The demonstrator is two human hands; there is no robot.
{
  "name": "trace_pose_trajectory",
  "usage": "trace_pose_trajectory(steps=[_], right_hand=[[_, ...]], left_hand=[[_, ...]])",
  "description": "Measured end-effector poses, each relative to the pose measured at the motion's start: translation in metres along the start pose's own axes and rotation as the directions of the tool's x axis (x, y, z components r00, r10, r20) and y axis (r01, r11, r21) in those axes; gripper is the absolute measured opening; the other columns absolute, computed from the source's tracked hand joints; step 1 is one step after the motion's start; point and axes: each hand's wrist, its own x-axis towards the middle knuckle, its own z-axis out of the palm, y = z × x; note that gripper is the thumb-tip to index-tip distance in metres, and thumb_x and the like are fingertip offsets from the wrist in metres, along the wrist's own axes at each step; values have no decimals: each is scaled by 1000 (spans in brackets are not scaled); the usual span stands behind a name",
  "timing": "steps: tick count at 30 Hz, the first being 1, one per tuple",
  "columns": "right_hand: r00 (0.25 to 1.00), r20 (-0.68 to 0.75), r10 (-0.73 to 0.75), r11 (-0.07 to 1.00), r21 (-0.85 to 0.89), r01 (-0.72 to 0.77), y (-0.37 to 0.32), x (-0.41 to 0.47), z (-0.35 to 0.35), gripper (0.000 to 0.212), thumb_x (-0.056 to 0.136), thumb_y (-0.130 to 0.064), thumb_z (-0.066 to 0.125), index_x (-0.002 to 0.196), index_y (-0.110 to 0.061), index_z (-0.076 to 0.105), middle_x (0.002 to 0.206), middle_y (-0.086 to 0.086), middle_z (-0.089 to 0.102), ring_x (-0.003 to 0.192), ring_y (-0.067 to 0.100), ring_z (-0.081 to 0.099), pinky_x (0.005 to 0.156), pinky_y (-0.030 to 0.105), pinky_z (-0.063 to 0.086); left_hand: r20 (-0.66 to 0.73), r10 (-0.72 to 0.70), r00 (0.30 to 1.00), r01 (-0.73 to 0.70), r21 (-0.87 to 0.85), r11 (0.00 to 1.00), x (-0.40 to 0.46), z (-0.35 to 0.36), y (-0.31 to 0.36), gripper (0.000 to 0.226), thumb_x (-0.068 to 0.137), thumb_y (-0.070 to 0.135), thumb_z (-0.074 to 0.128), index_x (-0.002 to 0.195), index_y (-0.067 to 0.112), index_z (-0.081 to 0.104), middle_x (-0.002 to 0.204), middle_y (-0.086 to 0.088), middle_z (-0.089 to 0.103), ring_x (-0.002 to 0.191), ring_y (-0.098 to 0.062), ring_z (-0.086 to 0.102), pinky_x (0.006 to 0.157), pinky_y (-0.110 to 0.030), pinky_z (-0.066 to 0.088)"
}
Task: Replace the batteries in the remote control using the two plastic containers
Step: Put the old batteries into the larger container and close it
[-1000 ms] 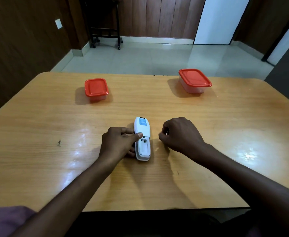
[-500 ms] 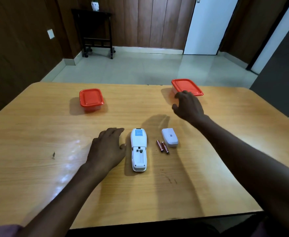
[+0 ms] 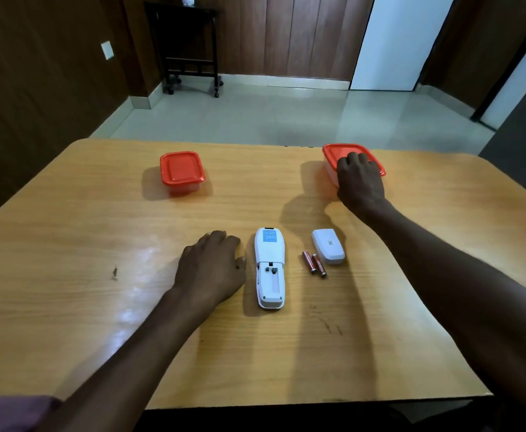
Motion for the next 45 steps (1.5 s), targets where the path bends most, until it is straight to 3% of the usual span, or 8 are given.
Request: trace_pose_trajectory(steps=[7, 10, 13, 20, 25, 30, 39, 45], right_hand=[[927, -315, -201, 918, 269, 291, -59, -69, -63, 34, 74, 10, 62, 105, -4, 65, 101, 19, 63, 93, 40, 58, 75, 44, 45], [873, -427, -236, 807, 414, 421, -75, -112, -96, 30, 81, 10, 66, 108, -4, 66, 103, 16, 64, 94, 37, 58, 76, 44, 50], [853, -472, -224, 700, 531, 478, -80, -147, -115, 26, 86, 7, 67, 110, -1, 67, 105, 15, 64, 96, 33, 58, 82, 37, 50], [802, -532, -273, 546, 600, 584, -68, -181, -114, 21, 91, -5, 75, 111, 0, 74, 102, 12, 70, 95, 27, 62, 81, 39, 51], [658, -638, -400, 500, 450, 740, -59, -186, -119, 28, 88, -2, 77, 115, -2, 76, 112, 16, 74, 108, 33, 69, 100, 50, 51], [574, -611, -545, 506, 307, 806, -33, -176, -124, 42, 97, -18, 64, 135, 0, 60, 144, 18, 56, 141, 32, 50, 113, 57, 41], [572, -564, -595, 490, 309, 815, -21, -179, -115, 51, 99, -27, 65, 138, 4, 55, 149, 20, 51, 145, 32, 45, 112, 53, 44], [592, -603, -535, 505, 335, 796, -24, -181, -121, 47, 99, -25, 64, 134, 6, 59, 144, 22, 56, 140, 33, 50, 109, 52, 47]], left_hand=[[-164, -141, 976, 65, -403, 913, 2, -2, 8, 42, 96, 37, 54, 137, 26, 57, 133, 4, 62, 128, -20, 54, 99, -34, 46], [-27, -247, 969, 79, -909, 409, 6, -16, 18, 29, 97, 50, 52, 114, 32, 67, 118, 2, 70, 109, -23, 67, 97, -40, 54], [134, -128, 983, 118, -985, -124, 2, -27, 27, 49, 102, 57, 37, 123, 20, 62, 112, -12, 74, 98, -30, 73, 91, -48, 58], [147, 159, 976, 210, -820, -533, -12, -23, 35, 81, 95, 73, 31, 146, 12, 48, 137, -21, 63, 126, -40, 60, 102, -57, 48], [151, 383, 911, 373, -696, -614, -20, -19, 38, 104, 88, 84, 28, 149, 2, 42, 135, -26, 59, 116, -41, 63, 89, -50, 55], [53, 663, 747, 535, -641, -550, -22, -14, 33, 88, 96, 61, 27, 150, -9, 30, 135, -26, 56, 126, -38, 53, 113, -52, 33], [90, 681, 727, 576, -619, -534, -21, 0, 33, 101, 91, 77, 32, 149, -6, 38, 130, -23, 62, 120, -38, 60, 118, -61, 25], [83, 701, 709, 609, -574, -548, -25, -5, 42, 83, 90, 45, 56, 150, -5, 28, 122, -21, 61, 113, -34, 61, 112, -53, 31]])
